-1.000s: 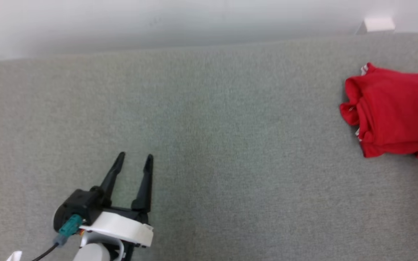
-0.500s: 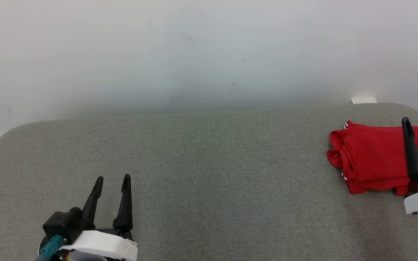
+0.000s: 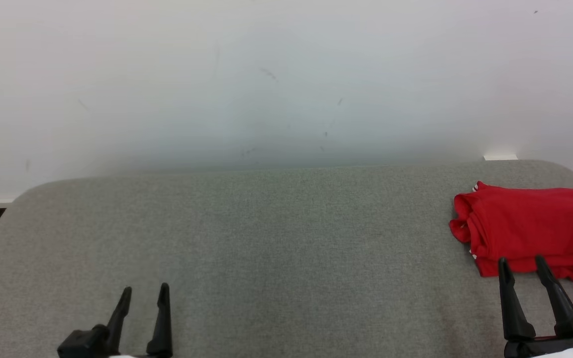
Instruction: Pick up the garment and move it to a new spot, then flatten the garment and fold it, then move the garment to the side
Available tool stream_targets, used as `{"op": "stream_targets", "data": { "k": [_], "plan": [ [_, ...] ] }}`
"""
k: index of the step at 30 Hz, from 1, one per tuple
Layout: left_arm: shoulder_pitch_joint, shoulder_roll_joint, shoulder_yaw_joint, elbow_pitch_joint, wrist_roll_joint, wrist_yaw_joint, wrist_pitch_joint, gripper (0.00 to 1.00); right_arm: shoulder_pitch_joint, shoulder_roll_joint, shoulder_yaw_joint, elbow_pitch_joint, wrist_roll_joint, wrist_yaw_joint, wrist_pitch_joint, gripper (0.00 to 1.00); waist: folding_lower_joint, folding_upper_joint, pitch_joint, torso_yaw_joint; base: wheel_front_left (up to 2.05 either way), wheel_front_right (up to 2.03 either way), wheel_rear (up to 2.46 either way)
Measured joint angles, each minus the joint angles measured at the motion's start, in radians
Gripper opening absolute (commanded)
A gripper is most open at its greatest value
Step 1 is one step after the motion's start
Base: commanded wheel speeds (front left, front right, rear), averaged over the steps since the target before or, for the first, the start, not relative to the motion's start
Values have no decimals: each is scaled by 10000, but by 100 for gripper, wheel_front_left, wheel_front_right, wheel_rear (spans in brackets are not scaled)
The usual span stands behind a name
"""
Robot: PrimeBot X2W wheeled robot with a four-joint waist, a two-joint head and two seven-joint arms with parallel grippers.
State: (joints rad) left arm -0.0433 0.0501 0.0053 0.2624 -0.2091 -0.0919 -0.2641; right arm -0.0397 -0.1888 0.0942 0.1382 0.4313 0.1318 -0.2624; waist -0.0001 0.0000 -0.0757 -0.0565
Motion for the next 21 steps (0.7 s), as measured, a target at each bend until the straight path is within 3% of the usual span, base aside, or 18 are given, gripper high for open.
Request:
{"op": "stream_targets", "data": {
  "k": [4, 13, 14, 21],
  "plan": [
    [143, -4, 98, 35, 123, -4, 0, 100, 190, 345, -167, -40, -98, 0, 0, 100, 0, 0, -32, -2, 0, 0, 0],
    [137, -6, 52, 165, 222, -12, 0, 100, 204, 451, -92, 121, -224, 0, 0, 100, 1, 0, -78, 14, 0, 0, 0],
    [134, -4, 35, 196, 230, -29, 0, 0, 203, 485, -81, 144, -232, 0, 0, 0, 1, 0, -77, 0, 0, 0, 0],
    [315, -94, 52, 656, -102, -54, 211, 0, 425, 685, -65, 518, 84, 2, 161, 0, 1, 0, -61, -3, 0, 0, 0]
  ]
}}
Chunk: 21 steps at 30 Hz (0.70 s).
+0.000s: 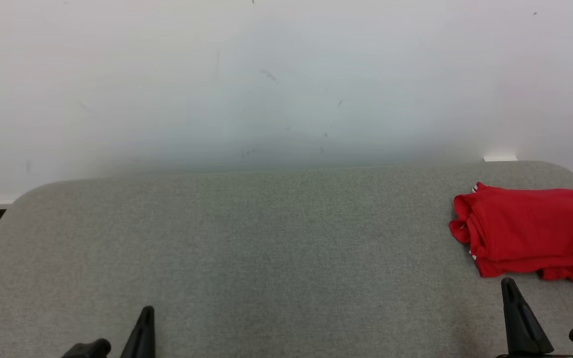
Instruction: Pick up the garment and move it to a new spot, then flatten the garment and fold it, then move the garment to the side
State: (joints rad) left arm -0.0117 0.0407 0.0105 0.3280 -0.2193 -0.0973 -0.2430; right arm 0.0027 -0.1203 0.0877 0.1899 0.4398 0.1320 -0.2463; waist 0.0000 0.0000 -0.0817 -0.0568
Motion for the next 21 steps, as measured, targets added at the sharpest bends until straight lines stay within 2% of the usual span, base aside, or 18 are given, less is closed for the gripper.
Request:
{"op": "stream_targets", "data": {
  "k": [11, 21],
  "plan": [
    [-64, 2, 146, -105, -2255, -40, 552, 0, -48, 115, -320, 69, 1881, 0, 556, 0, 0, 0, 80, 56, 0, 0, 0],
    [-129, 4, 217, -224, -3739, -65, 926, 0, -212, 207, -543, 142, 3124, 0, 955, 0, 1, 0, 140, 98, 0, 0, 0]
  ]
}}
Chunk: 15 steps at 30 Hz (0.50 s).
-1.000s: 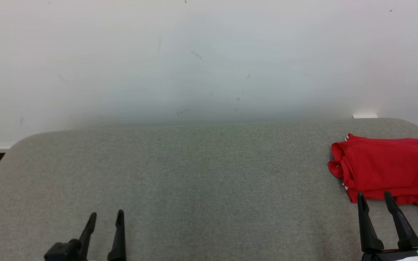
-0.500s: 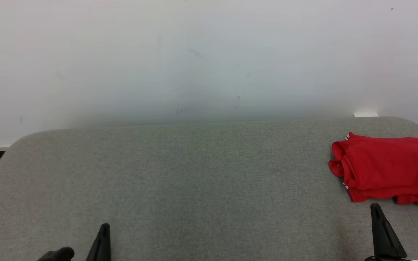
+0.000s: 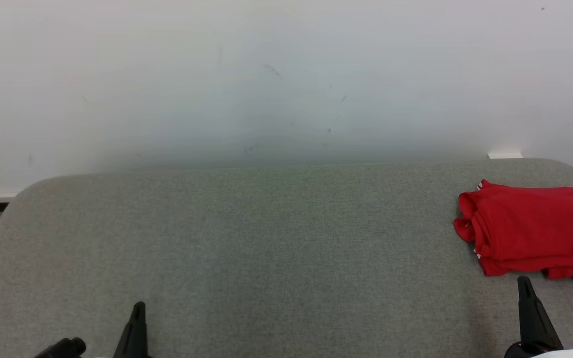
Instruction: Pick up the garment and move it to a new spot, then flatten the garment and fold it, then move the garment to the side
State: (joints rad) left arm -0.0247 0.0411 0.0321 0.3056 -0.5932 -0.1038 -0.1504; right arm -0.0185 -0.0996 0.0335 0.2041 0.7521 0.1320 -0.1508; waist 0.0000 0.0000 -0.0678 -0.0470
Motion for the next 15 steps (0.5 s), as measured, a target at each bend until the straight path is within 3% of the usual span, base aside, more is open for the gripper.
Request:
{"op": "stream_targets", "data": {
  "k": [15],
  "plan": [
    [-180, 8, 186, -171, -2128, -12, 541, 0, -204, 86, -313, 104, 1816, 0, 571, 0, 0, 0, 99, 69, 0, 0, 0]
  ]
}}
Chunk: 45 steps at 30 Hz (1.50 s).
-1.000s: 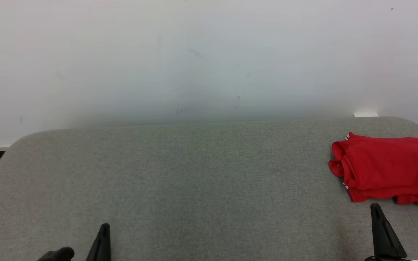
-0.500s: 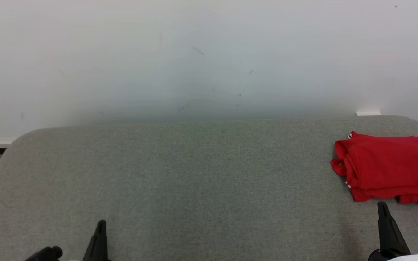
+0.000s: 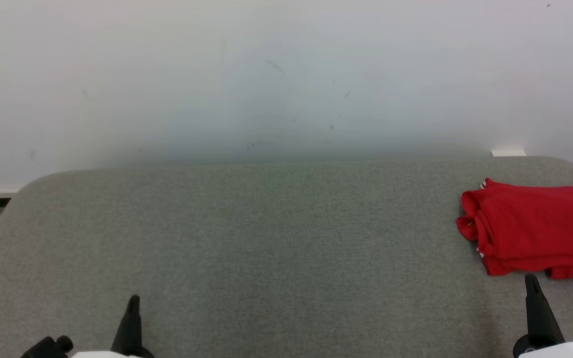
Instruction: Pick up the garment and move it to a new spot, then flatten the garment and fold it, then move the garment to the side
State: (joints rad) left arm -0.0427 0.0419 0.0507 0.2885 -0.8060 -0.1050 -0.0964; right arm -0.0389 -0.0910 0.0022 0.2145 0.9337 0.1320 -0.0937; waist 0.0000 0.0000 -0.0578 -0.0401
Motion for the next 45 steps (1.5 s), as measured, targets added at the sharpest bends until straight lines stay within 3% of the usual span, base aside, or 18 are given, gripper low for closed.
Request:
{"op": "stream_targets", "data": {
  "k": [45],
  "plan": [
    [-412, 21, 385, -284, -4821, -86, 1292, 0, -425, 259, -711, 221, 4057, -2, 1273, 0, 0, 0, 295, 205, 0, 0, 0]
  ]
}}
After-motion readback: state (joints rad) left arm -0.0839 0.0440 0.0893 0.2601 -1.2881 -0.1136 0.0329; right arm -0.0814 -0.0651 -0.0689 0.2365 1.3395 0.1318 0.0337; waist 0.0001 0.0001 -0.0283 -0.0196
